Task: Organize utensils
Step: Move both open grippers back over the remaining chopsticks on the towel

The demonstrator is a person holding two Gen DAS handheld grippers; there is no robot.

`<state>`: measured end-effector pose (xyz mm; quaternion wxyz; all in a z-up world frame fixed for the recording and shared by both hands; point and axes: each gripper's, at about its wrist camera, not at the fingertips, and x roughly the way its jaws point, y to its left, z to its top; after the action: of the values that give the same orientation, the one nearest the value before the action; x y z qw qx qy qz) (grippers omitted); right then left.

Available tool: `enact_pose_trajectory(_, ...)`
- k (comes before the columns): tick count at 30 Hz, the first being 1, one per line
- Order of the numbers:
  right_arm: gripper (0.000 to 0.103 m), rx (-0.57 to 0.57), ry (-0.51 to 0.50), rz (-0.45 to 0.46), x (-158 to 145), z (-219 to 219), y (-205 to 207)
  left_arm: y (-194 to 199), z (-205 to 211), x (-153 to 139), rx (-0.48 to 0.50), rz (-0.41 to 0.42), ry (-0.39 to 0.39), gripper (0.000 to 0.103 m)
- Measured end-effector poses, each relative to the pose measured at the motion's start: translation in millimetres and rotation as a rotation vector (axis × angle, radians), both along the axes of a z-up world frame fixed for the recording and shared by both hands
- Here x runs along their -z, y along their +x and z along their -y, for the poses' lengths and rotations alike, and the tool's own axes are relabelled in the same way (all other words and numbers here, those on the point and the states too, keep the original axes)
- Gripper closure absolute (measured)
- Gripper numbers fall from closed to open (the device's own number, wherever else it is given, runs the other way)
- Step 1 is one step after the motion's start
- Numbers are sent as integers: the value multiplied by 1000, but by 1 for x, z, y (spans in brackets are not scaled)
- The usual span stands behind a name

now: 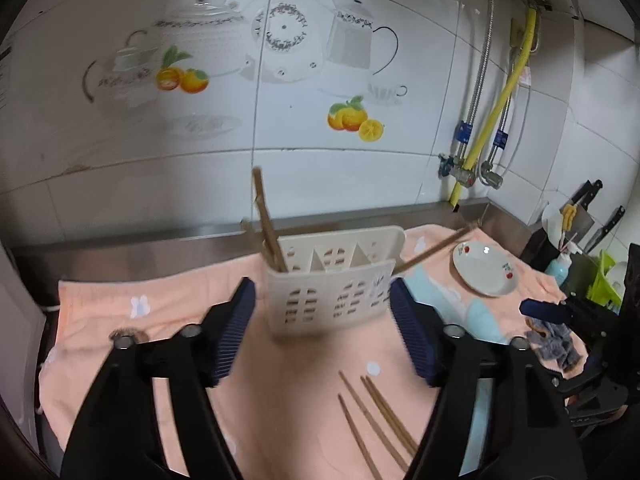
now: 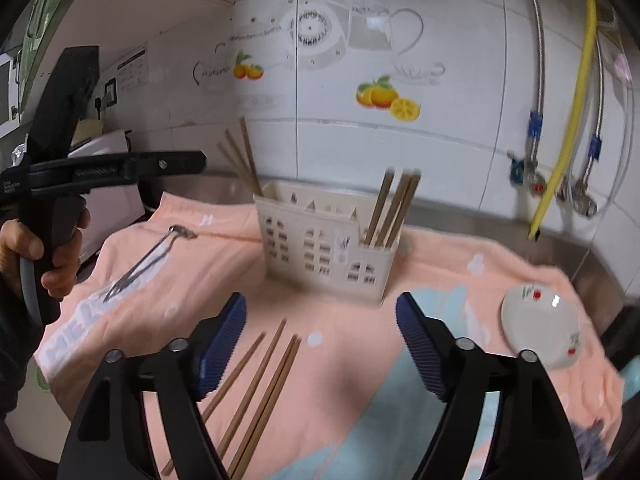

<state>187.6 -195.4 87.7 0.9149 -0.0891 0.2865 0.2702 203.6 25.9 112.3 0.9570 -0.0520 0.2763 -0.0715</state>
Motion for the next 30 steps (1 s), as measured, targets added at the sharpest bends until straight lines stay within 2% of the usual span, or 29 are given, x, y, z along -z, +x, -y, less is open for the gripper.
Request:
enact_pose_trajectory(3, 25, 1, -6, -31, 16, 1, -10, -16, -2, 8, -16, 1, 9, 18)
enact_pose_trajectory(4, 21, 4, -6, -40, 21, 2, -14, -20, -2, 12, -23, 1, 13, 13)
enact_pose_trajectory(8, 20, 8, 1, -80, 40, 5, -27, -41, -1, 26, -40, -4, 51, 5)
enact_pose_trajectory(10, 16, 8, 6, -104, 49, 6, -31, -51, 0, 35, -52, -10, 66, 5)
enact_pose_trajectory(16, 14, 17, 0, -138, 72, 6, -49, -73, 0, 60, -76, -51, 72, 5)
enact_pose_trajectory(30, 13, 89, -95, -218, 130, 10, -82, -105, -7, 102, -151, -131, 70, 5)
